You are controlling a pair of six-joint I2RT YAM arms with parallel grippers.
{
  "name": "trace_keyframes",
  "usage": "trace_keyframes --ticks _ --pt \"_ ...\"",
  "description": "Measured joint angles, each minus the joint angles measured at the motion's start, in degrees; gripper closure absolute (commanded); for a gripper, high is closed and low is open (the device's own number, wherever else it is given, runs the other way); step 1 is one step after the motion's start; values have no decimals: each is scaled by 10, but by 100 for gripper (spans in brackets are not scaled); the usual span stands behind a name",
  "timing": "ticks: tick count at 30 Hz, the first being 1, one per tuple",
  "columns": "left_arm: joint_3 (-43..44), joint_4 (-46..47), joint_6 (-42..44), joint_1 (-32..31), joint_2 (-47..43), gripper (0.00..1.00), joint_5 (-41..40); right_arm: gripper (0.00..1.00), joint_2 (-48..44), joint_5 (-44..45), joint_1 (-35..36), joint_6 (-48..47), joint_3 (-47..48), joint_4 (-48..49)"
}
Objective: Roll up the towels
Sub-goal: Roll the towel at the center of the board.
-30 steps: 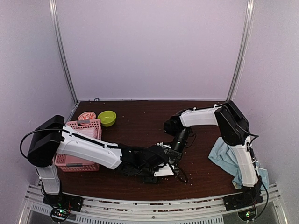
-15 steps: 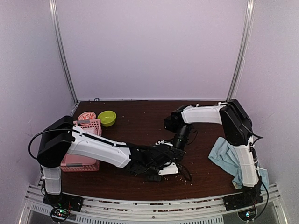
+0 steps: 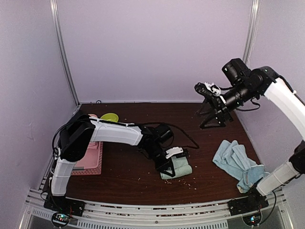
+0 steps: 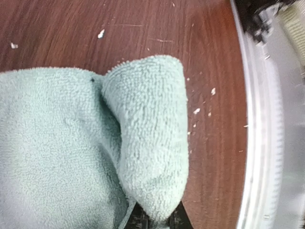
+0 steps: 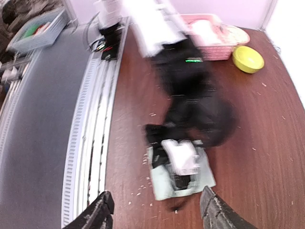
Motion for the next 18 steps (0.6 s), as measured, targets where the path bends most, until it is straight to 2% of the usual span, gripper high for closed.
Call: trace_keyframes --ticks 4,9,13,18 --pt "23 -11 -40 33 37 100 110 39 -94 31 93 -12 -170 41" --pt "31 -15 -71 42 57 99 172 46 -113 183 218 22 -362 146" --pt "31 -18 -79 42 60 99 185 38 -74 301 251 52 -424 238" --pt "31 -19 -82 42 61 99 189 37 -48 382 268 57 -473 384"
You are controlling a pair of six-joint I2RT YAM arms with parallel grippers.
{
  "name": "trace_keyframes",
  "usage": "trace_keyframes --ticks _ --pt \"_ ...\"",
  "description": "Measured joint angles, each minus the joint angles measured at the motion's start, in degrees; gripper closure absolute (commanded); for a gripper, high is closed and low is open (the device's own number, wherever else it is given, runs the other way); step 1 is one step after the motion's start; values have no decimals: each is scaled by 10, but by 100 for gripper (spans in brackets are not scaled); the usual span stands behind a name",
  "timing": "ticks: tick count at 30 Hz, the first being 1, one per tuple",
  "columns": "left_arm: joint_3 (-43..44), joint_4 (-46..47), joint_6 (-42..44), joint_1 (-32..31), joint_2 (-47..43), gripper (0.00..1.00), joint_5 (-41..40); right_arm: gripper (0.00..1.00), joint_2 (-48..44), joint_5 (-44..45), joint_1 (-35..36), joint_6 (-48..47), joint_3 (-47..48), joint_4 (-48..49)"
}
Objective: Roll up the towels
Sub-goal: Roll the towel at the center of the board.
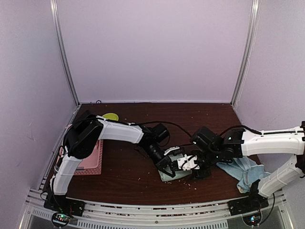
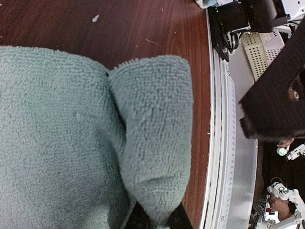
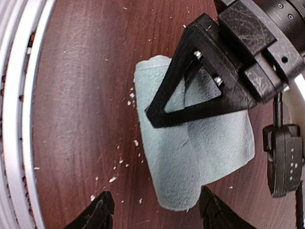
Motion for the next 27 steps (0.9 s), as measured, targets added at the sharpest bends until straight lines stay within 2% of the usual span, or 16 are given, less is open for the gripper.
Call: trace_keyframes --ticks 4,7,9,12,13,17,21,27 --pt "-3 3 -3 0 0 98 1 40 51 28 11 -8 -5 69" --pt "-7 8 -5 1 0 97 6 47 77 32 13 -19 -19 108" --pt "-9 11 -5 1 0 97 8 58 89 32 13 -27 -30 123" --pt "-13 11 -4 1 -2 97 8 82 110 40 13 -46 -33 143" --pt "-14 12 -3 1 -4 90 8 85 117 42 13 -48 -30 145" --pt "-45 30 1 5 -28 63 -7 90 127 32 13 -60 -14 136" --pt "-130 67 -11 8 -110 54 -85 92 168 -21 12 -56 53 59" --pt "-282 172 -49 45 -320 51 -259 92 265 -125 -23 -60 177 -80"
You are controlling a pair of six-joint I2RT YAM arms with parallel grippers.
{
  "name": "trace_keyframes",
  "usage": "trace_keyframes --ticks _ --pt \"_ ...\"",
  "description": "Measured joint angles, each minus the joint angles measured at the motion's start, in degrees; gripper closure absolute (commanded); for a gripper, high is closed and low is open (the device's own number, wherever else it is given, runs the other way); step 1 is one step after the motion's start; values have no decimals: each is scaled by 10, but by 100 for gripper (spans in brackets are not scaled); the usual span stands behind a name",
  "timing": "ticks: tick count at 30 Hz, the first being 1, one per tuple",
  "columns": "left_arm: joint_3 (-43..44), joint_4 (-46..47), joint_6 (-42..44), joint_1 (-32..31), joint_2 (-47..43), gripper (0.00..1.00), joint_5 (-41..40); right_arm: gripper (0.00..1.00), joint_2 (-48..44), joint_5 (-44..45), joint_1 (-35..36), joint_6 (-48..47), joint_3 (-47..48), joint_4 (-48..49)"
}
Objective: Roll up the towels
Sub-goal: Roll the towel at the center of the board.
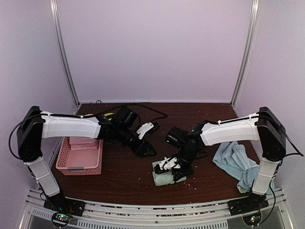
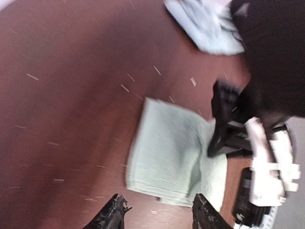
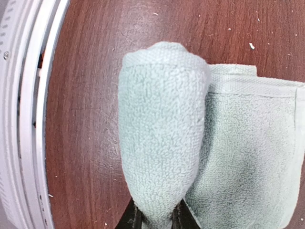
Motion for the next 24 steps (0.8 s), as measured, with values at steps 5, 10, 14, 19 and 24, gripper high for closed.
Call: trace_keyframes --ticks 5,10,14,19,24 --pt "-89 100 11 12 -160 45 -109 92 100 -110 -68 -2 109 -119" --pt "-120 138 82 -45 -243 45 -172 91 232 -212 -115 -7 252 -277" --pt "-57 91 183 -154 -174 47 -248 90 294 -256 -135 -10 313 -356" --pt "18 23 270 -222 -33 46 -308 88 316 -261 -138 -8 342 -389" --pt "36 -23 301 -215 49 46 -331 87 316 -260 -138 -7 342 -390"
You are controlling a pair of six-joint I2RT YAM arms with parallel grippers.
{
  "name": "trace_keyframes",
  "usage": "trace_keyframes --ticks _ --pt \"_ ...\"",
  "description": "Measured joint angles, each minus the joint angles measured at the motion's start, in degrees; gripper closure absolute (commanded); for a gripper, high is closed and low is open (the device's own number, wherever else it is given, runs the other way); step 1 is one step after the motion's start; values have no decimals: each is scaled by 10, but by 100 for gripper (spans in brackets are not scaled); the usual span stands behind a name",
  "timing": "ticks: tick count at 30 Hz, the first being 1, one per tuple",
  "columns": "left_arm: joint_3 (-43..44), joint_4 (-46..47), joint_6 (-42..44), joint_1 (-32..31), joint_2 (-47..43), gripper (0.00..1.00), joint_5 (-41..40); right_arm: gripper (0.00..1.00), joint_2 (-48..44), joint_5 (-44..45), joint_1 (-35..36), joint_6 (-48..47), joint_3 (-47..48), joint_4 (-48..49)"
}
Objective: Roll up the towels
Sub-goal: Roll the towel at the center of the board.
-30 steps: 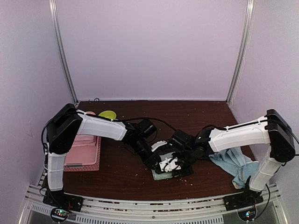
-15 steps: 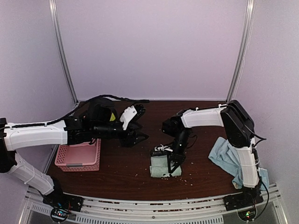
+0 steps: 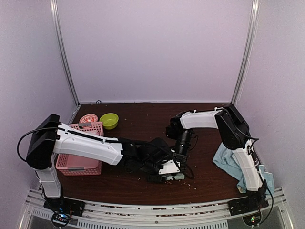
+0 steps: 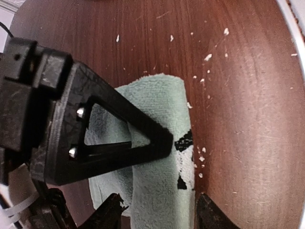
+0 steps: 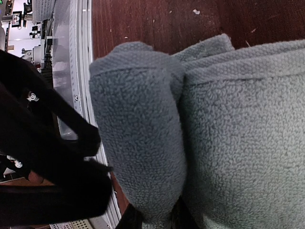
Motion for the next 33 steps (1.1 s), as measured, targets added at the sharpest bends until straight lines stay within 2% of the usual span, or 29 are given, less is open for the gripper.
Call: trace_keyframes --ticks 3,10,13,15,17,21,26,30,33 --pt "20 -5 9 3 35 51 -16 87 0 -2 0 0 -4 1" --pt "30 -5 19 2 61 84 -6 84 -3 -9 -1 2 -13 4" --pt "35 -10 19 2 64 94 6 67 -3 -9 -1 0 -13 1" --pt "41 -13 16 3 68 97 14 59 -11 0 -1 -6 -18 2" --pt "52 -16 12 7 74 99 28 53 -27 12 -1 -9 -25 5" --pt "73 -27 -7 15 85 100 65 50 -97 48 -11 -7 -19 23" --pt "140 -90 -40 25 120 100 122 48 -203 66 -86 25 75 37" --pt "210 -130 -77 55 172 100 233 43 -291 91 -158 78 185 79" --pt "255 -162 -104 95 211 100 331 36 -408 77 -176 76 172 123"
